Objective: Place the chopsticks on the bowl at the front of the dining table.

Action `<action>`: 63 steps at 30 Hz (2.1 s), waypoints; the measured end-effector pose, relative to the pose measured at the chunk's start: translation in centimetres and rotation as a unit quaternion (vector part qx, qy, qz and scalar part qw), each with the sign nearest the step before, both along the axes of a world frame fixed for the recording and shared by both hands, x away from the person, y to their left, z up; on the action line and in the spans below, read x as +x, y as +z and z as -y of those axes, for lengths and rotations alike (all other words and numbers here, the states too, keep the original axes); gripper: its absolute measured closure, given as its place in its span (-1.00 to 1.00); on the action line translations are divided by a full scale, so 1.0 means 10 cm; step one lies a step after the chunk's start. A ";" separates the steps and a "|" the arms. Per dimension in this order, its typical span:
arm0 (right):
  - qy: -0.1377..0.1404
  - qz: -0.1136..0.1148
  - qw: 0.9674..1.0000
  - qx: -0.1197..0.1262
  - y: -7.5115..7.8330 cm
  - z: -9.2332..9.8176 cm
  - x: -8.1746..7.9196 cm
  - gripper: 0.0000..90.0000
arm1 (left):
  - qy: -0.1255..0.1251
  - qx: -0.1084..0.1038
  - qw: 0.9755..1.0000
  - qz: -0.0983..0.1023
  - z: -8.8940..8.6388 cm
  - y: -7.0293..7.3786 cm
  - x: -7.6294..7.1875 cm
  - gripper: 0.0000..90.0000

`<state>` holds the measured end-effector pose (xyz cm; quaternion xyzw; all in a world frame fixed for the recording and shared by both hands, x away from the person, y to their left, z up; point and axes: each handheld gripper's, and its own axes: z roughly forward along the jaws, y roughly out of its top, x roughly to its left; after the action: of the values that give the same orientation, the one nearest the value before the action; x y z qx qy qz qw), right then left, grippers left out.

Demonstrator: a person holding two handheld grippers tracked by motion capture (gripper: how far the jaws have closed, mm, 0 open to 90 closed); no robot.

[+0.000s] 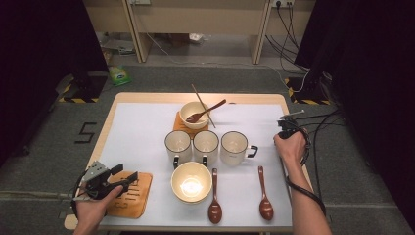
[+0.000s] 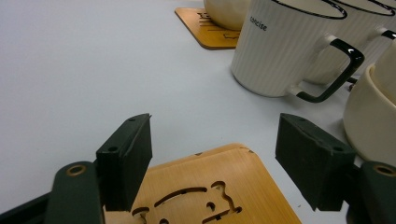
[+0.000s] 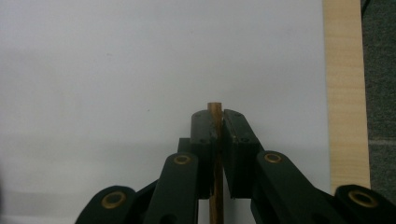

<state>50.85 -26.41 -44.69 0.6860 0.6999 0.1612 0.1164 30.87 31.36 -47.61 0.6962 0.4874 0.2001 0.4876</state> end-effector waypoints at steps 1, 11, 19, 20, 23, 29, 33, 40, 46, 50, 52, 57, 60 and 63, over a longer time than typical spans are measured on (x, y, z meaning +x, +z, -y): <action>0.000 -0.001 1.000 -0.001 0.00 -0.01 0.01 0.85 | 0.001 0.000 1.000 0.000 0.00 0.00 0.00 -0.41; -0.001 0.008 1.000 0.005 0.01 -0.03 0.13 0.85 | 0.001 -0.001 1.000 -0.002 0.00 -0.01 0.00 -0.41; 0.003 0.011 1.000 0.006 -0.01 -0.08 0.18 0.84 | 0.001 -0.002 1.000 -0.001 -0.01 -0.01 0.00 -0.41; 0.004 0.011 1.000 0.006 -0.02 -0.09 0.19 0.85 | 0.001 -0.002 1.000 -0.002 -0.01 -0.01 0.00 -0.41; 0.004 0.010 1.000 0.005 -0.04 -0.10 0.19 0.84 | 0.001 -0.002 1.000 -0.002 -0.01 -0.01 0.00 -0.41; 0.004 0.008 1.000 0.004 -0.06 -0.10 0.20 0.84 | 0.000 -0.001 1.000 -0.003 0.00 -0.01 0.01 -0.41; 0.004 0.008 1.000 0.004 -0.06 -0.10 0.20 0.84 | 0.000 -0.001 1.000 -0.003 0.00 -0.01 0.01 -0.41; 0.003 0.005 1.000 0.002 -0.10 -0.12 0.20 0.84 | 0.000 -0.002 1.000 -0.003 0.00 -0.02 0.01 -0.41; 0.006 0.006 1.000 0.000 -0.10 -0.12 0.20 0.79 | 0.000 -0.002 1.000 -0.003 0.00 -0.02 0.01 -0.41; 0.004 0.010 1.000 0.006 -0.08 -0.11 0.19 0.68 | 0.000 0.000 1.000 -0.002 0.00 -0.01 0.01 -0.41; 0.002 0.013 1.000 0.010 -0.06 -0.10 0.17 0.65 | 0.001 0.000 1.000 -0.002 0.00 -0.01 0.00 -0.41; 0.006 0.015 1.000 0.011 0.01 -0.08 0.10 0.58 | 0.000 0.001 1.000 -0.002 0.00 -0.02 0.01 -0.41; 0.008 0.015 1.000 0.013 0.03 -0.08 0.05 0.55 | 0.000 0.001 1.000 -0.002 0.00 -0.01 0.00 -0.41; 0.012 0.010 1.000 0.014 0.04 -0.08 -0.03 0.53 | 0.000 0.001 1.000 -0.001 0.00 -0.01 0.00 -0.41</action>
<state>50.57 -25.62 -44.25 0.6775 0.7046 0.1791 0.1117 30.87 31.38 -47.71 0.6971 0.4875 0.1998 0.4863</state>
